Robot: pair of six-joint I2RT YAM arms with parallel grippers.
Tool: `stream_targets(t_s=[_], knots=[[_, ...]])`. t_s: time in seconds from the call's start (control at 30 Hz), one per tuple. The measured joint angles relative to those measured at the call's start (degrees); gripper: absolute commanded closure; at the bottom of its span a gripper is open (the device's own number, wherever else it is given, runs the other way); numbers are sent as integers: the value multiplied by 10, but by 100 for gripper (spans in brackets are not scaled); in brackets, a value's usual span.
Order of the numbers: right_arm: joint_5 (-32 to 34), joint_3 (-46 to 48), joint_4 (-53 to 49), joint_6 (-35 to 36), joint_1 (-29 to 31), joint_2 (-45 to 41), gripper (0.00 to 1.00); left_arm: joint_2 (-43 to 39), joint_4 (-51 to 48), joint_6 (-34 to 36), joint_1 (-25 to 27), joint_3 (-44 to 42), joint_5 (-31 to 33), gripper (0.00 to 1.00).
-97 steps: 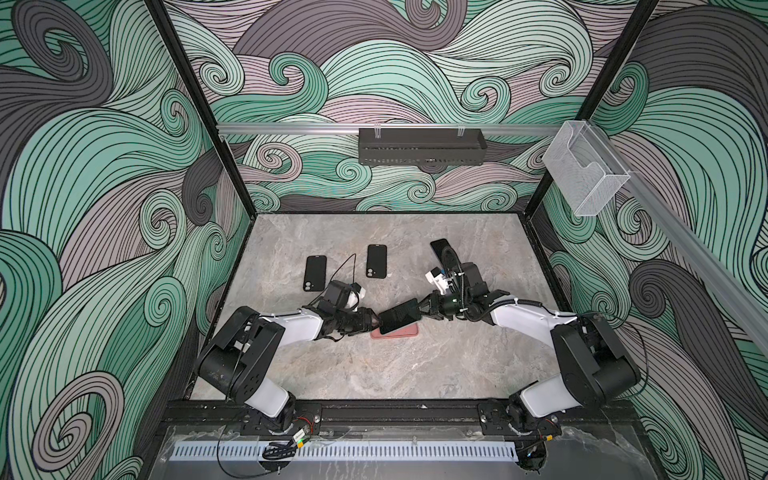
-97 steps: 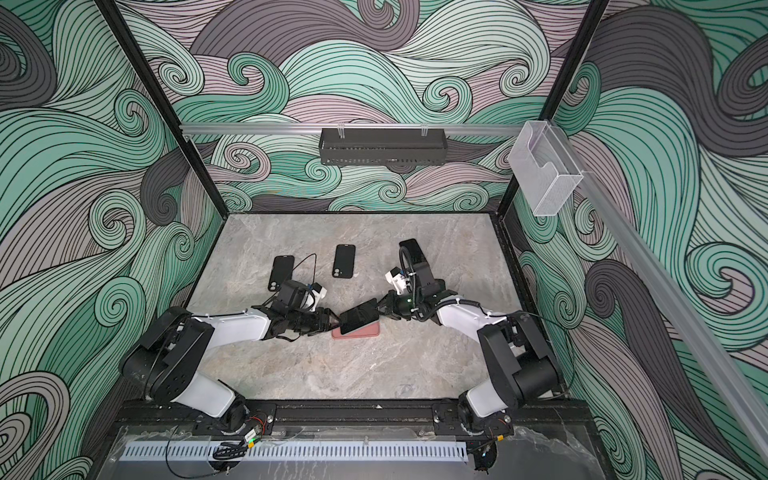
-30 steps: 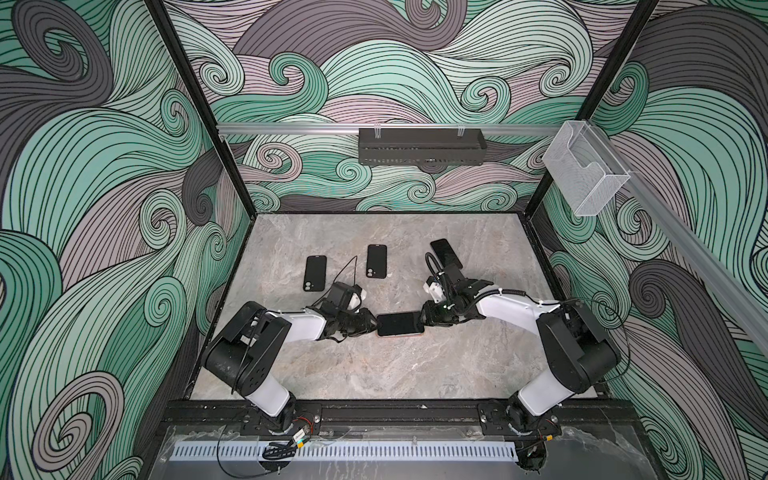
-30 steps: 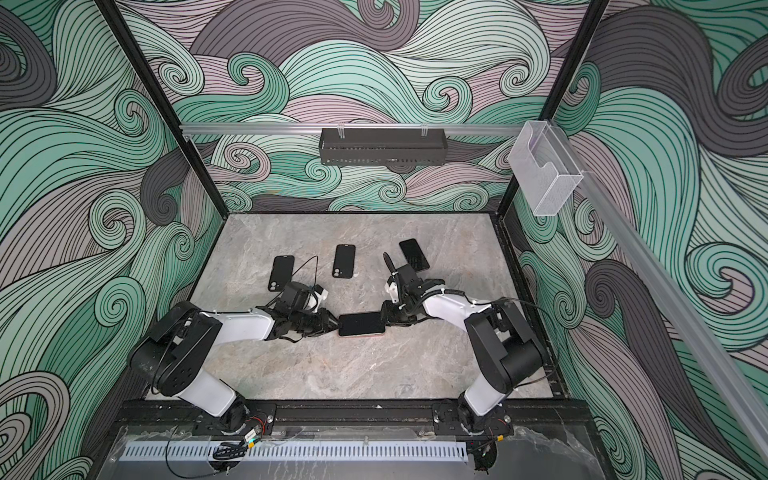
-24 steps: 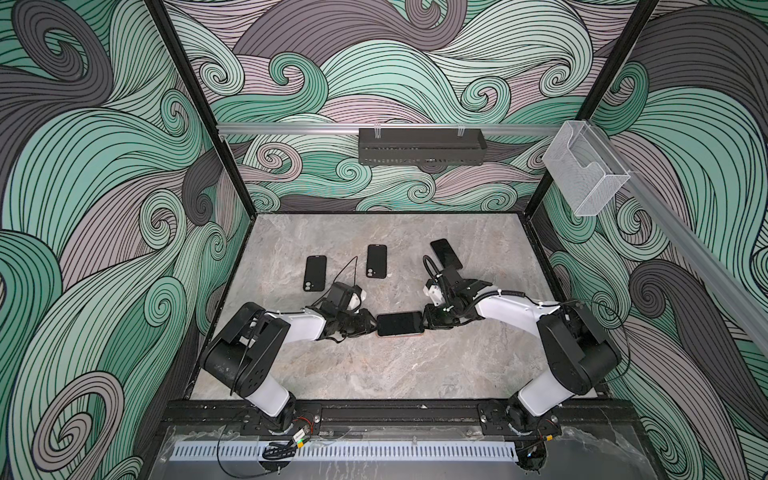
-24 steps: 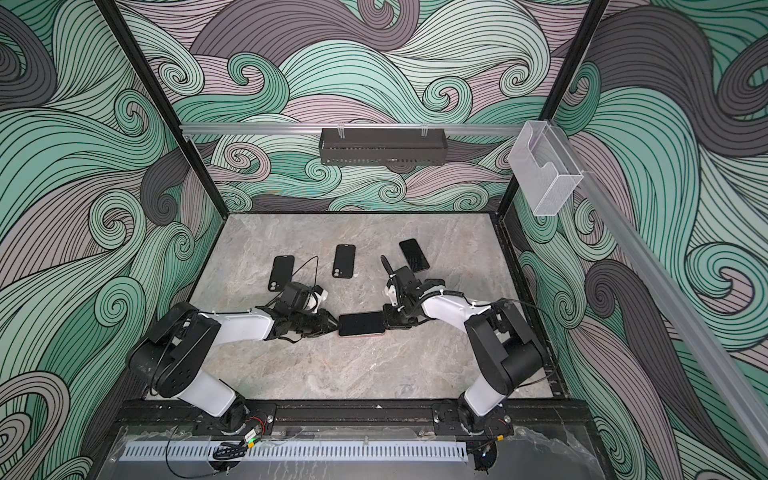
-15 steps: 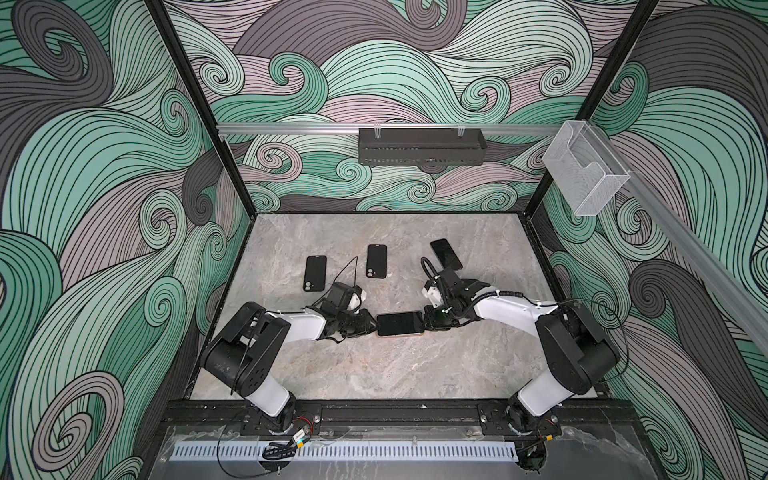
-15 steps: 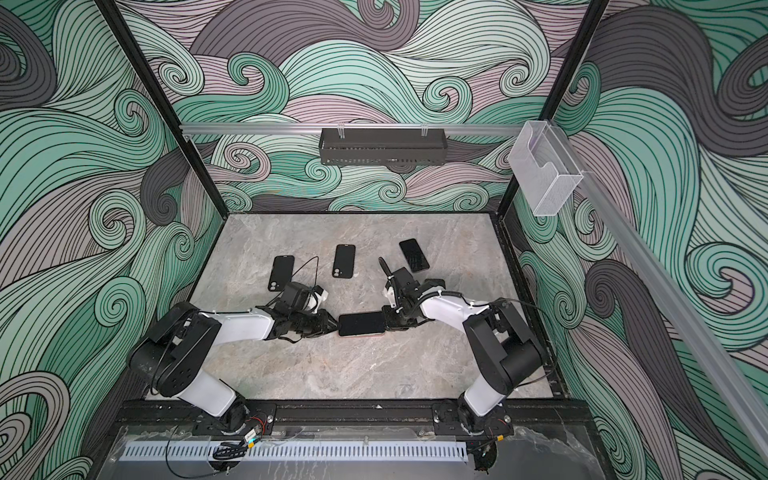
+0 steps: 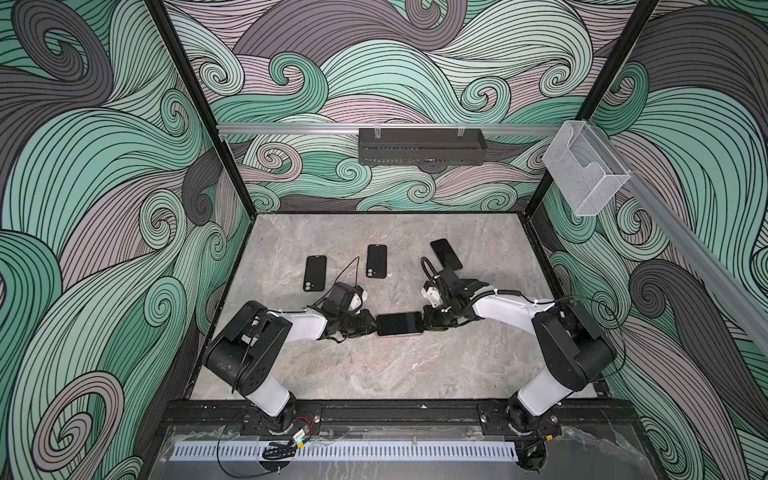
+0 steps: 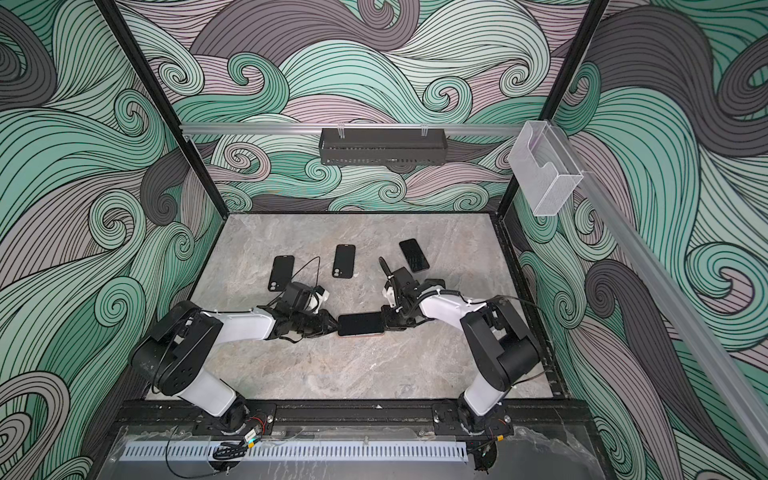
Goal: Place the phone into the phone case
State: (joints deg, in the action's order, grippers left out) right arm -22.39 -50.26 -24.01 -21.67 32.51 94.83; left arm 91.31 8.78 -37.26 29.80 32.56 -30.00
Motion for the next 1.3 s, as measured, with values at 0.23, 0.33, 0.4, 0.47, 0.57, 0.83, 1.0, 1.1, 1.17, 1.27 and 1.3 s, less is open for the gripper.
stream_targets(t_s=[0.23,0.33,0.4,0.47,0.57,0.83,1.0,1.1,1.17,1.27,1.3], knots=[[-4,-9,-7,0,0,13,89,1,-3,0,2,2,6,80],[-3,-14,-13,0,0,19,90,1,-5,0,3,3,8,82],[-3,-19,-19,0,0,24,91,1,-9,-1,3,5,10,82],[-2,-24,-24,0,1,28,92,1,-16,-1,4,9,12,82],[0,-26,-31,0,1,32,92,1,-29,-1,7,15,19,82],[41,-38,-46,-5,23,33,92,1,-83,8,21,43,51,82],[58,-47,-56,-11,32,39,92,1,-94,8,25,49,58,83],[63,-49,-59,-14,35,42,92,3,-97,8,26,51,59,83],[66,-50,-59,-16,36,43,92,3,-99,8,26,52,59,83],[69,-50,-58,-22,38,44,92,3,-99,7,26,52,59,83],[70,-50,-58,-24,39,44,92,3,-99,7,26,52,59,83]])
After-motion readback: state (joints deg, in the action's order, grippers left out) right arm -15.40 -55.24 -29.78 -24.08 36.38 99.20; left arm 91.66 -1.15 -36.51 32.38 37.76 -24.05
